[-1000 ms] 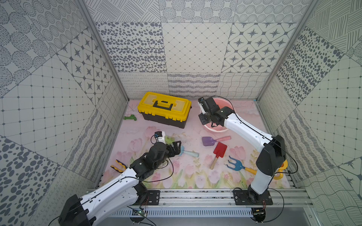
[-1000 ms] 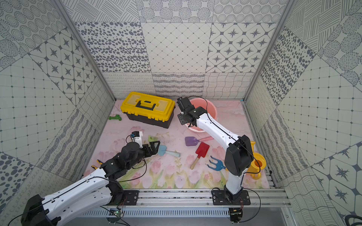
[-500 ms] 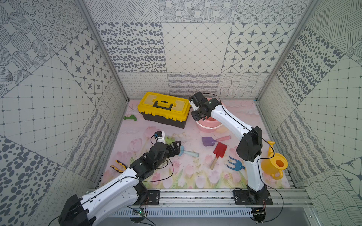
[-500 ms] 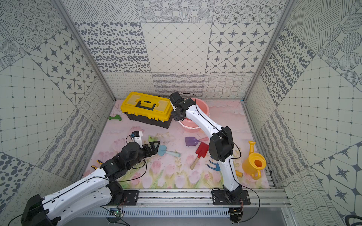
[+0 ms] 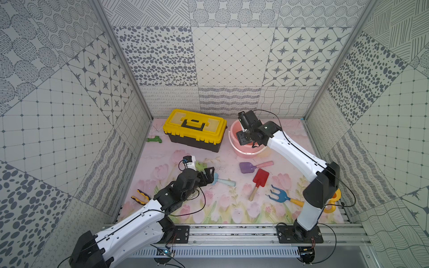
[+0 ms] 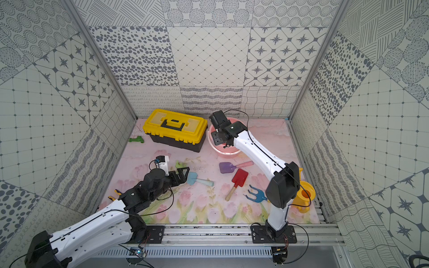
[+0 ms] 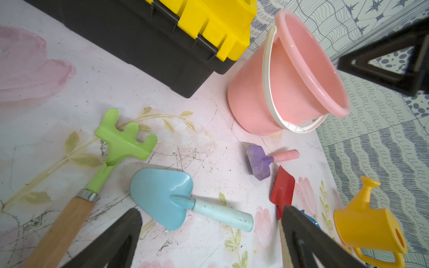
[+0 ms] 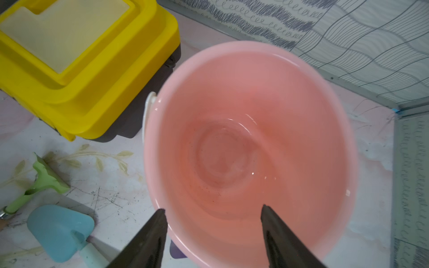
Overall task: Organize the gardening tools
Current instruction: Place the container at the center of the board.
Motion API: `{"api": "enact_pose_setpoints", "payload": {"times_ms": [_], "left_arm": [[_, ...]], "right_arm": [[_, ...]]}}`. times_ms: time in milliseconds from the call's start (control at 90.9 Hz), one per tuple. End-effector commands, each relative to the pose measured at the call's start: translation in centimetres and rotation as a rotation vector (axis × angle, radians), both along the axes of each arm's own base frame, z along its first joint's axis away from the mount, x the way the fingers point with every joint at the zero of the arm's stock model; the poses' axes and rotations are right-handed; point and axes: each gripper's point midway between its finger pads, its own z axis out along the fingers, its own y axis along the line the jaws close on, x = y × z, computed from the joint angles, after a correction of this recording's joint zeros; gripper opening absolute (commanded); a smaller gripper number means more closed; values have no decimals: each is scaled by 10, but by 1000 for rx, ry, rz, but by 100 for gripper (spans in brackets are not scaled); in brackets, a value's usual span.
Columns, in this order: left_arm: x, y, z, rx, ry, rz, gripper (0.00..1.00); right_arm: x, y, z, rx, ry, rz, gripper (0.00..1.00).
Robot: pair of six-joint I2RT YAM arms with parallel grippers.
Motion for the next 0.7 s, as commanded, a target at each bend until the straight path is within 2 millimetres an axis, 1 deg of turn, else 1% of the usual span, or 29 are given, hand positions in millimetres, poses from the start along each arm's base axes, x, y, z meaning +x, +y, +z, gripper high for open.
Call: {"api": "enact_pose_setpoints", "payload": {"times_ms": [0,66,154,165,187,209,275,330,385,440,484,594,693], "left_arm": [[0,-4,6,-26,-8,-10,99],[-1,-6,7,-29,-7,-21,100],[-2,-7,8,-36,-7,-28,99],[-2,-7,8,-37,-8,-31,99],[-3,-8,8,-38,-8,-33,99],[-3,-8,9,-40,-9,-35,99],[-3,-9,10,-42,-11,-38,99],[-4,-10,11,-41,-15,-43,100],[-4,-12,12,-41,-19,-56,99],[-5,-17,15,-42,-25,-80,100],[-6,-22,17,-47,-28,-109,99],[-11,-36,21,-57,-29,-175,99],[-15,-46,26,-71,-39,-228,99]], "right_arm": [[-9,-40,40,138,-176,-200,77],[-24,-71,38,181,-187,-286,78],[-45,-113,24,228,-178,-392,78],[-50,-119,27,241,-189,-404,78],[-55,-131,26,254,-195,-430,78],[-60,-140,20,257,-188,-450,79],[-76,-164,12,263,-199,-505,79],[-93,-184,13,263,-237,-556,84],[-110,-203,6,255,-250,-619,90],[-125,-219,-3,261,-254,-678,95],[-136,-230,-13,274,-252,-717,97],[-157,-249,-38,286,-203,-816,97],[-178,-267,-50,281,-186,-936,97]]}}
